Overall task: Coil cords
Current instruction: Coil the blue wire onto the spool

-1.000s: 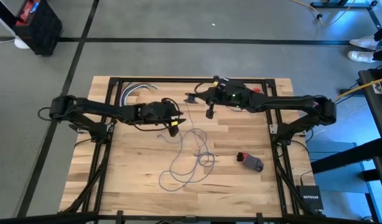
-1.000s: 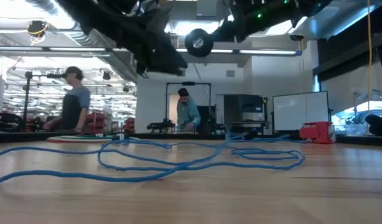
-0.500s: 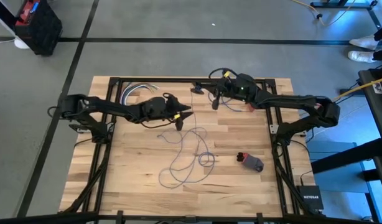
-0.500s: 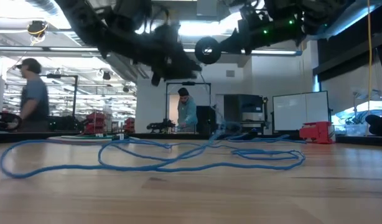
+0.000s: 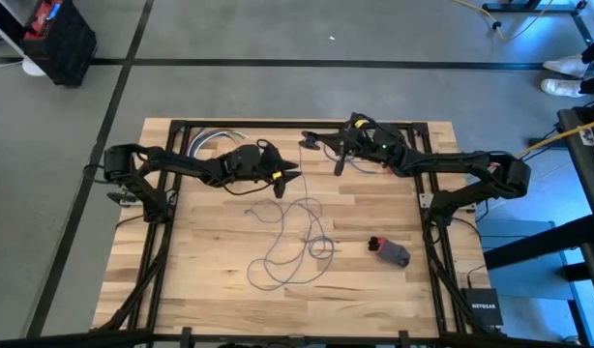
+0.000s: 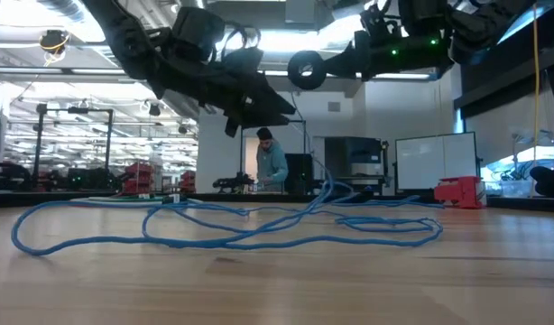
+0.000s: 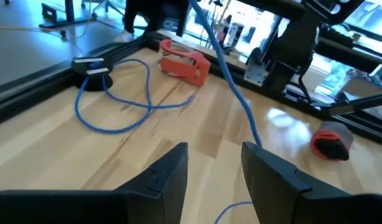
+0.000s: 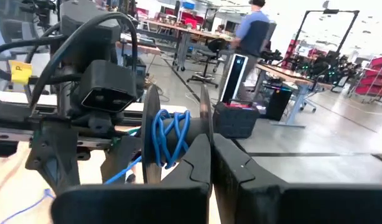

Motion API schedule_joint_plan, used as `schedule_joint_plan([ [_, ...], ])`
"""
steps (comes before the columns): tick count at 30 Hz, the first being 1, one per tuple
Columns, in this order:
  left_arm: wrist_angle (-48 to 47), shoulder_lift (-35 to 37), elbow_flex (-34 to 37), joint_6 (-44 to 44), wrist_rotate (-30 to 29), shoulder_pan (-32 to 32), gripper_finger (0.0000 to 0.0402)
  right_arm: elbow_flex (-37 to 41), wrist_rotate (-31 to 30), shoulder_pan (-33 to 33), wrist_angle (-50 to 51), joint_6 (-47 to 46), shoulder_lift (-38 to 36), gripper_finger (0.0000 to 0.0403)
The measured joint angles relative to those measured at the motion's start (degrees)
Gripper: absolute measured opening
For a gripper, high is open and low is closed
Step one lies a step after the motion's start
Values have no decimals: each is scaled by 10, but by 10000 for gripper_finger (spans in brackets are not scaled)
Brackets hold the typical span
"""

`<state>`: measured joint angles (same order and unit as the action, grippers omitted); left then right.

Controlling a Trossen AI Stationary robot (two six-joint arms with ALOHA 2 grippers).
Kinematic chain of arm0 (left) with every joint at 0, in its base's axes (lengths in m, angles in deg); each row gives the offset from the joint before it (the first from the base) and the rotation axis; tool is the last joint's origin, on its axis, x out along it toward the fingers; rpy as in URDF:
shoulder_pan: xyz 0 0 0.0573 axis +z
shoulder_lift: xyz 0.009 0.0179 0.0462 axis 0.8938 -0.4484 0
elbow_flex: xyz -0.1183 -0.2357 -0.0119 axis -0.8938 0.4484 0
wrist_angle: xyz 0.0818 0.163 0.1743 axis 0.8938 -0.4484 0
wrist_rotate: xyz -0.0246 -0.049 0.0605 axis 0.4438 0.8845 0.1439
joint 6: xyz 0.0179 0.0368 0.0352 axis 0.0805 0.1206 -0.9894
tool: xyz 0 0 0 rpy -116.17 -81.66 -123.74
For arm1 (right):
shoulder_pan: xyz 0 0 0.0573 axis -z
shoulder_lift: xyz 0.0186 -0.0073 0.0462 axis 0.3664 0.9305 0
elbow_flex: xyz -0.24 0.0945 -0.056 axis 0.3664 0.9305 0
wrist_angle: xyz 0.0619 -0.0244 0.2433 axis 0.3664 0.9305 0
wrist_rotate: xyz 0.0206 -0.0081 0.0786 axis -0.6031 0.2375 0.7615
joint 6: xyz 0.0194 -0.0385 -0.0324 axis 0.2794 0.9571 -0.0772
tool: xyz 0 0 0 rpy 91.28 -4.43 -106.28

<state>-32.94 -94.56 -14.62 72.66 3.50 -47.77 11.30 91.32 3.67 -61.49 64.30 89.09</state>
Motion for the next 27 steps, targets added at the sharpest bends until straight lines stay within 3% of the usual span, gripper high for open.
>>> schedule_joint_plan([
  [7, 17, -17, -2, -30, 85, 14, 143, 0, -36, 0, -15, 53, 0, 3],
  [17, 23, -23, -11, -19, 61, 29, 143, 0, -31, 0, -12, 53, 3, 3],
  [27, 75, -74, -27, 24, 88, 20, 143, 0, -33, 0, -12, 52, 3, 3],
])
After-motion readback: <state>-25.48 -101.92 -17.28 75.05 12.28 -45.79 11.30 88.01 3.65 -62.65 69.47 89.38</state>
